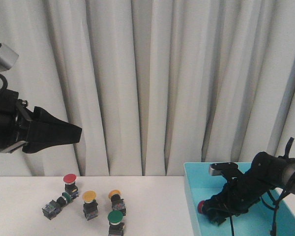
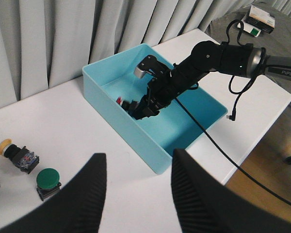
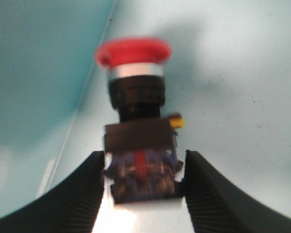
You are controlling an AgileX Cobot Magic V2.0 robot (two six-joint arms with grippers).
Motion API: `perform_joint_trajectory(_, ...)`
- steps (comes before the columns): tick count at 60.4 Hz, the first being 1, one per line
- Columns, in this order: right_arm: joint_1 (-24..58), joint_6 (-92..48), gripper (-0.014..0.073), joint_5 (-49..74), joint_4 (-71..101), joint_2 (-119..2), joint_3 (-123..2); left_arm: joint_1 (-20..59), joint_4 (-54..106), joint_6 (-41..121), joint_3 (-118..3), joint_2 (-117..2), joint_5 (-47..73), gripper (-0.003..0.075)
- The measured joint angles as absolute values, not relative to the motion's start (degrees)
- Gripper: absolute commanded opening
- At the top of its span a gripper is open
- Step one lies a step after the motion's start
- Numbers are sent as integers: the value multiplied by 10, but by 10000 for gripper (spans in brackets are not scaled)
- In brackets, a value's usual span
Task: Pick red and yellow buttons and place in box
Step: 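Lower the red button into the box and open the right gripper, then raise the right gripper out of the box and withdraw it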
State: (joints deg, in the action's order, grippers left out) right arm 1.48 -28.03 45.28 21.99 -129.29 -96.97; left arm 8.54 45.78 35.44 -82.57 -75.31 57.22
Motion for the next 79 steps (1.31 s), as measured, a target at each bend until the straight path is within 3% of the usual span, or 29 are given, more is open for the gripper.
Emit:
perform_joint_trajectory(30,14,-231,399,553,216,-1233,-1115,85,458,354,-826,-753,572,302)
perform_joint_trajectory(37,14,-229,311,569,216,-1164,-1119,85,457,354,-826,-753,572,302)
perform_joint_trajectory(52,14,-252,-13,652,270,-1018,-1119,85,457,354,-826,-753,572,302)
perform_joint_trajectory(67,14,-304,-4,717,390,-897,-1114,85,457,354,-826,-753,572,302)
perform_joint_trajectory(79,14,-365,-4,692,437,-737,-969,85,439,354,-826,-753,594,302)
